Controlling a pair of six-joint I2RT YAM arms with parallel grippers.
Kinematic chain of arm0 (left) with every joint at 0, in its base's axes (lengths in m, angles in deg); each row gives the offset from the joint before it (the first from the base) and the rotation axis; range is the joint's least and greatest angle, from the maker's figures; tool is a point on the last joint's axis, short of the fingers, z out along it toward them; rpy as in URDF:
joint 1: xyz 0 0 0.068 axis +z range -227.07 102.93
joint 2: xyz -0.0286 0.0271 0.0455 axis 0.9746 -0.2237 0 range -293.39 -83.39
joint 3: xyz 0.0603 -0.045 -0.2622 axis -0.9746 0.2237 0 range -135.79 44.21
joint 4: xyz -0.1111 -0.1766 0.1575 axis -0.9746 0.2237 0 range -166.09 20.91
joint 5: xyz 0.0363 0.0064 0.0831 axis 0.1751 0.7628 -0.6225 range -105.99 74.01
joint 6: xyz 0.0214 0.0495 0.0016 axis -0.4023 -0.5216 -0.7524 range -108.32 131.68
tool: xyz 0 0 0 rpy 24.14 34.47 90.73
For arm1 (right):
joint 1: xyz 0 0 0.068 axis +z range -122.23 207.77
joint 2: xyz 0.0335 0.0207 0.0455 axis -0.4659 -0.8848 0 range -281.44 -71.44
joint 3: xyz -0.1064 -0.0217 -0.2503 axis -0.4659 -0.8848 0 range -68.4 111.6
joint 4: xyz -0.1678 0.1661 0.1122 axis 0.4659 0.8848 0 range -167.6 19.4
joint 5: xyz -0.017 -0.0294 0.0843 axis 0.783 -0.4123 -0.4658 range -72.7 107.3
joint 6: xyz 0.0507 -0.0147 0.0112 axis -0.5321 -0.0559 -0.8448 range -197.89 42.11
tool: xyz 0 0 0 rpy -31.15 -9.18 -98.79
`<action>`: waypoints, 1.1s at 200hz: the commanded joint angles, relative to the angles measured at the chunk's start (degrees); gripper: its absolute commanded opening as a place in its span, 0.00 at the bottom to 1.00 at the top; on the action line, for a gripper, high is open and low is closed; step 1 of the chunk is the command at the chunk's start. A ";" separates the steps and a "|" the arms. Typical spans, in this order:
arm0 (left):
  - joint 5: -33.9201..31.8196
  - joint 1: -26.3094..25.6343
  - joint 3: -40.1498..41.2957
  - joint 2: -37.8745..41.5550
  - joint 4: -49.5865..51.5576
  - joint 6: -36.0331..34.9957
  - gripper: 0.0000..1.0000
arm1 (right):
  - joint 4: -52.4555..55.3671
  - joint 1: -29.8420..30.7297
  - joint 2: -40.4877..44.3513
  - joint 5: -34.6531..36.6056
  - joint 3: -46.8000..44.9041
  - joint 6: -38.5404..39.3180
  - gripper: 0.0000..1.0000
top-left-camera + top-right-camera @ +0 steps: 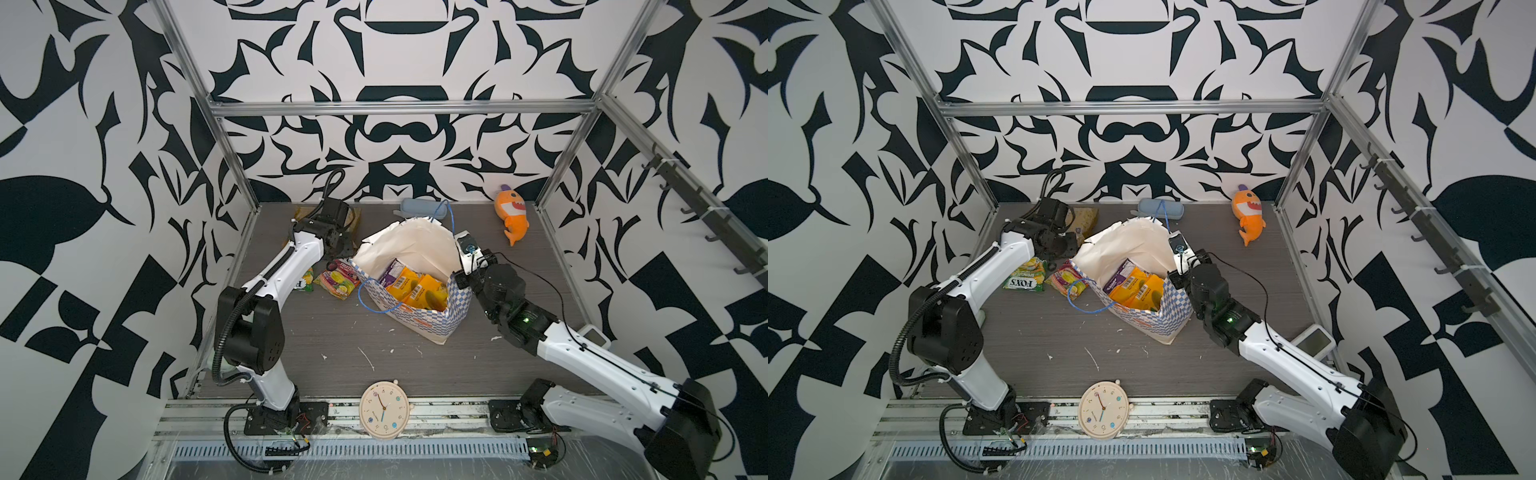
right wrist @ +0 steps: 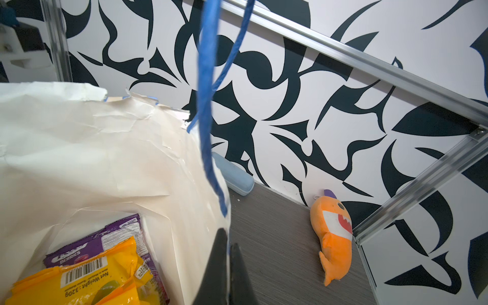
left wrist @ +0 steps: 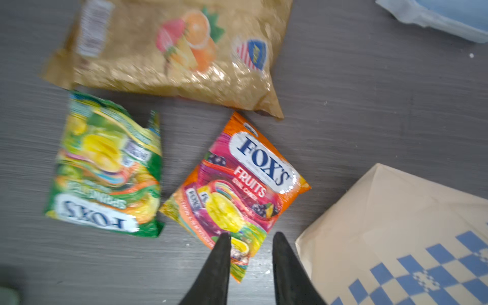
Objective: Take the snacks out of the paper bag
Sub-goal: Place the snack at the middle-left of the table, then rotate the snack at the middle-left of the table.
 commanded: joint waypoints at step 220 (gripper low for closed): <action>-0.19 4.02 3.31 -13.20 -14.53 12.96 0.22 | -3.30 -0.17 5.44 0.26 -0.12 1.56 0.00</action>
